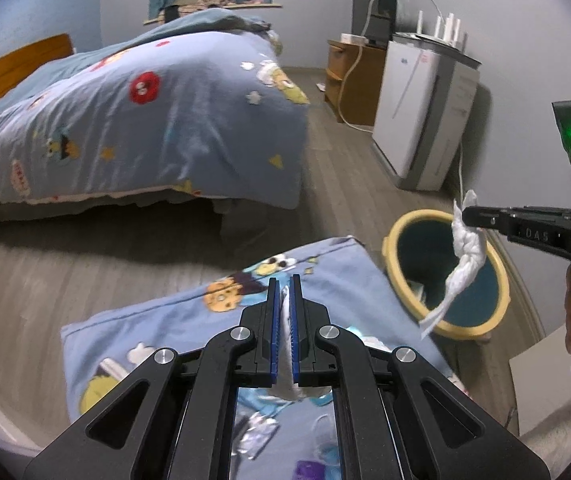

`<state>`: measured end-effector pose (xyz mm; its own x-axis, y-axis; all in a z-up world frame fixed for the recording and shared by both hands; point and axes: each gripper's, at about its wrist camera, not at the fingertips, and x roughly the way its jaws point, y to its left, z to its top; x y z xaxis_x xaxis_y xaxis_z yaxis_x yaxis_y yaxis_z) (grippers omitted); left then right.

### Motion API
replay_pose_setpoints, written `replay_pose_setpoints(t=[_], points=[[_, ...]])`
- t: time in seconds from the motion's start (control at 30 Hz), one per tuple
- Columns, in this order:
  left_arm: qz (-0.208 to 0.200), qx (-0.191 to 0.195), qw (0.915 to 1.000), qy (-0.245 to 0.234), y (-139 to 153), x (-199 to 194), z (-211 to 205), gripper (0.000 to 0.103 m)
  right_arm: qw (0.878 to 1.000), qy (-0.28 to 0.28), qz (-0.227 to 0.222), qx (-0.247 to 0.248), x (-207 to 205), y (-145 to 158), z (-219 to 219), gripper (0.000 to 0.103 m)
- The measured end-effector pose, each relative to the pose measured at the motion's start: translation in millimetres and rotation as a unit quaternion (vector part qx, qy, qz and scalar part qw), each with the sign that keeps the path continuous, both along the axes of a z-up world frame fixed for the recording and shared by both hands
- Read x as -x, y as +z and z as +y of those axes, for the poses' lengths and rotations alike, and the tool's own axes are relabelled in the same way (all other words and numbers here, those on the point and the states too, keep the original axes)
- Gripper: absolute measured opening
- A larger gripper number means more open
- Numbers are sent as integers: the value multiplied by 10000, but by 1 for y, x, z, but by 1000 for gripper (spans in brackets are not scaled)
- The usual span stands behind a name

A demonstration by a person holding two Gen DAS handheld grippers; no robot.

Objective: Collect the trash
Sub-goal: 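Carry the white cloth and tissue over the bin with both grippers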

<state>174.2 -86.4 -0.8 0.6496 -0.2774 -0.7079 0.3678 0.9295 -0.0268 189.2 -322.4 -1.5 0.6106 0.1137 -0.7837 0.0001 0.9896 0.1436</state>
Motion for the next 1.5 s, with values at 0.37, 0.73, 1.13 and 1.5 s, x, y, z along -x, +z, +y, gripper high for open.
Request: replay_pose_setpoints(t=[0.37,0.73,1.13,1.5], points=[[-122,-182,9990,-381,3,5,-44,6,9991,-379,-203,-6,6,15,-45,1],[-142,-193,9967,-770,4,-3,-98,6,9991,-351,-236,83,9,17,-54,1],[121,-164,9935,-1122,-15,-14,-148,6,9980,-612,-64,105,19,4,-101,1],[107,-540,9852,-1624,-34,-15,-205,6,9948,-996,101,188,13,-16,-146,1]])
